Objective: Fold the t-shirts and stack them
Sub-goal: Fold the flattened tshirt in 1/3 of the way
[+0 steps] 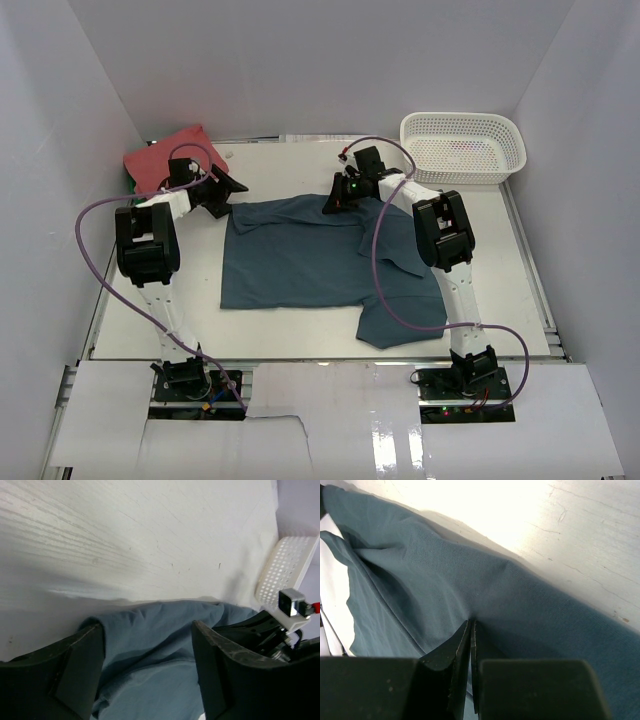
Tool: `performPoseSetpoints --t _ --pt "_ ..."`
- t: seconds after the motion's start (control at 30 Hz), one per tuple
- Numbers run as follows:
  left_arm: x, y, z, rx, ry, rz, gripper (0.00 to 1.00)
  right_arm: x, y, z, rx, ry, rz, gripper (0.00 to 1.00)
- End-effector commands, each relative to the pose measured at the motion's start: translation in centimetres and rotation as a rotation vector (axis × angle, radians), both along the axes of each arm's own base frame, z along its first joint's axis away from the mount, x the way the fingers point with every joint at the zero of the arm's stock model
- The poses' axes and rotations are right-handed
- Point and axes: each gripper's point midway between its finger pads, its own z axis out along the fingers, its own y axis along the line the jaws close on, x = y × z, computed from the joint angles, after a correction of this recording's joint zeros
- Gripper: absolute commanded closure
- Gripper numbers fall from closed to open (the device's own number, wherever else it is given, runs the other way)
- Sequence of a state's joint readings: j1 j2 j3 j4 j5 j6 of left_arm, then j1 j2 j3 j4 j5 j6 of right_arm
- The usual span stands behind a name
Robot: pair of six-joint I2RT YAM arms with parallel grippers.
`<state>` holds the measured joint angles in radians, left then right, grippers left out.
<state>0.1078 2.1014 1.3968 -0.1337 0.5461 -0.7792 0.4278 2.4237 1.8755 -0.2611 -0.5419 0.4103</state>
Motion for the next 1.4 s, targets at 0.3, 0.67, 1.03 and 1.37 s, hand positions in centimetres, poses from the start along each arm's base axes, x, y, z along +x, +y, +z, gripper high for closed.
performPoseSetpoints --t 0.3,0.67,1.03,1.37 --pt "0.9 0.4 1.3 -0.06 -0.042 0.002 0.52 -2.4 -1.4 -2.5 -0.1 0.063 0.011 0.91" --pt "0.2 2.3 0.7 -0.204 -0.008 0.021 0.72 -2.6 -1.4 -2.8 -0.103 0.073 0.013 0.9" --pt "-0.1 1.5 -0.7 -0.409 0.034 -0.021 0.99 -2.8 -1.6 -2.9 -0.111 0.079 0.014 0.9" --pt "0.3 2.4 -0.6 -0.584 0.103 -0.002 0.98 -3.3 -2.1 -3.5 -0.126 0.091 0.015 0.89"
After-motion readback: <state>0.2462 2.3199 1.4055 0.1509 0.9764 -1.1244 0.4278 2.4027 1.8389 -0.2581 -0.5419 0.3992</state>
